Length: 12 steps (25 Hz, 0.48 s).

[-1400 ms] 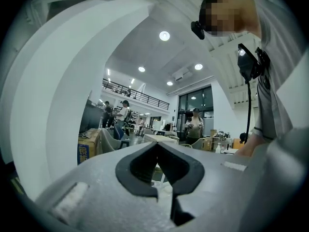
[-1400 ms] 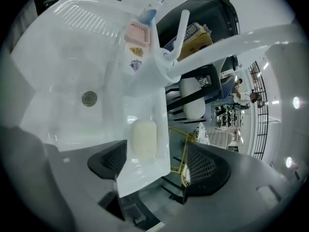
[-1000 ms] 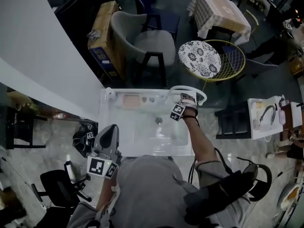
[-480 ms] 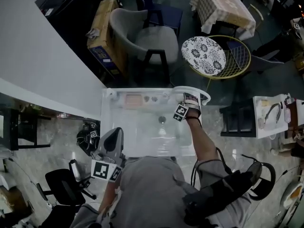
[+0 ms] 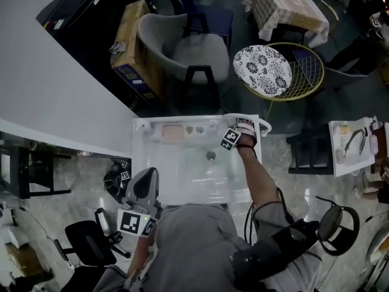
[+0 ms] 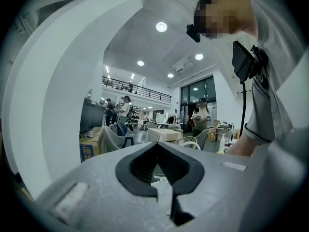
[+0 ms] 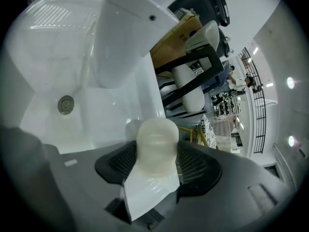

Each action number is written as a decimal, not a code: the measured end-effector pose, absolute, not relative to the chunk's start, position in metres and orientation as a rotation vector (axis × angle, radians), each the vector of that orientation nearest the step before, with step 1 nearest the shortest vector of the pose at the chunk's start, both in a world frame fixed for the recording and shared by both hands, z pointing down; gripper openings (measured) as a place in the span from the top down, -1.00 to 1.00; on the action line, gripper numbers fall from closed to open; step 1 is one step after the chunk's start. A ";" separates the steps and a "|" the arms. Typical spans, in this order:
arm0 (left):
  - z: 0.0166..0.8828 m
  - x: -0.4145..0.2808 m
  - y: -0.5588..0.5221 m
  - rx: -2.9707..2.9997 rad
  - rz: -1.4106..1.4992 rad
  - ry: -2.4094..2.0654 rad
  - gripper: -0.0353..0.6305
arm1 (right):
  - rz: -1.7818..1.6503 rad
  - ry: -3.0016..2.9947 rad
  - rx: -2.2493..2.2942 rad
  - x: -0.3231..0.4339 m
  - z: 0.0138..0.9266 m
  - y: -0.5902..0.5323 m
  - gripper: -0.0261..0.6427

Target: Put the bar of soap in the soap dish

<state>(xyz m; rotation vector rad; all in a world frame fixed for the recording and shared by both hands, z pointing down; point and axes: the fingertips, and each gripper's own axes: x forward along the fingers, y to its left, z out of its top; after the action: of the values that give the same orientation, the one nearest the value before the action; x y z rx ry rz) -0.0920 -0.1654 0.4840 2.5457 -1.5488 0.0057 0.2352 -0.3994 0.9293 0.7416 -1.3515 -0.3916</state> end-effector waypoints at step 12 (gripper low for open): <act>0.489 -0.087 -0.163 2.546 0.014 -1.512 0.89 | -0.164 -1.487 0.720 0.235 0.937 -0.402 0.14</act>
<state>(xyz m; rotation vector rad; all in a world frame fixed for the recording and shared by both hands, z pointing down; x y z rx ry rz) -0.0865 -0.1626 0.4893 2.5460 -1.5123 0.0142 0.2346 -0.4020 0.9374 0.7195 -1.4874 -0.1636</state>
